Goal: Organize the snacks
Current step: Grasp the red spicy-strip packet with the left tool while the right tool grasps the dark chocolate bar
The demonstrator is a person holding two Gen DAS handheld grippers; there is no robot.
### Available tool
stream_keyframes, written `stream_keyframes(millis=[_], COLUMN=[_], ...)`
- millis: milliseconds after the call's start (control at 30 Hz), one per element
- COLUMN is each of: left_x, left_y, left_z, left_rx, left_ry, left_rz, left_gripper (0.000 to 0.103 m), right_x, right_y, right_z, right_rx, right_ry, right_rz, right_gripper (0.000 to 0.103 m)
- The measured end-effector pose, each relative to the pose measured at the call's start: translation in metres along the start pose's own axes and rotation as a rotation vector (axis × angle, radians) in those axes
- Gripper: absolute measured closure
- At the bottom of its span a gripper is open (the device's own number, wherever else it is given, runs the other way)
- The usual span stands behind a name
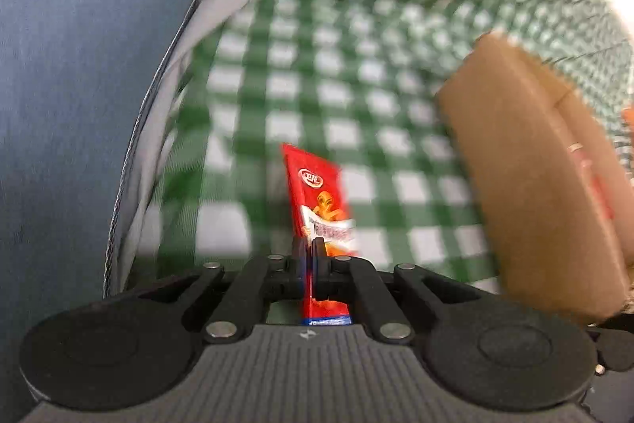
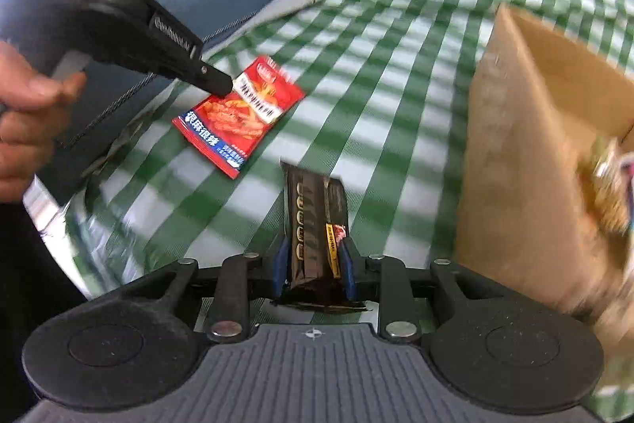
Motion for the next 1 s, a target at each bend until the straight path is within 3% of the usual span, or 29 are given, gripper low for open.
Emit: stream_keyframes(millis=[100,233,300,367,467,567,833,933,1000], left_x=[0.005,0.012,0.014,0.014,0.013,0.008,0.003,0.005,0.006], left_y=[0.007,0.012,0.017,0.025,0.034,0.040,0.047,0.051,0.048], left_z=[0.004,-0.008,-0.019,-0.028,-0.034,-0.039,-0.042,-0.046,-0.047], left_rx=[0.027,0.026,0.061,0.121,0.194,0.211,0.237,0.238,0.231], left_ry=[-0.068,-0.110,-0.084,-0.043,-0.001,0.032,0.098,0.105,0.103], left_rz=[0.013,0.018,0.029,0.044,0.073,0.106,0.122,0.113,0.104], left_gripper=[0.079,0.063,0.037,0.032,0.031,0.024,0.023,0.031,0.046], right_x=[-0.004,-0.006,-0.005,-0.002,0.000,0.001,0.001,0.000,0.000], right_y=[0.003,0.009,0.011,0.012,0.016,0.021,0.033,0.034,0.033], right_z=[0.005,-0.003,-0.008,-0.011,-0.012,-0.014,-0.007,-0.004,-0.005], right_rx=[-0.003,-0.001,0.004,0.013,0.022,0.028,0.029,0.028,0.031], right_ry=[-0.027,-0.034,-0.025,-0.015,-0.009,0.007,-0.005,-0.012,-0.015], right_rz=[-0.007,-0.023,-0.030,-0.042,-0.042,-0.031,-0.005,0.002,0.000], right_gripper=[0.057,0.055,0.052,0.051,0.049,0.046,0.046,0.047,0.057])
Point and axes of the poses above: each gripper's, at about its wrist camera, not at the fingertips, and y roughly the way its jaws point, z to its left, x to its top, the point moved 5 cm from there along y, roughly the way its jaws point, and after that the axes turned 7 degrees about -y, right-handed, at the moved point
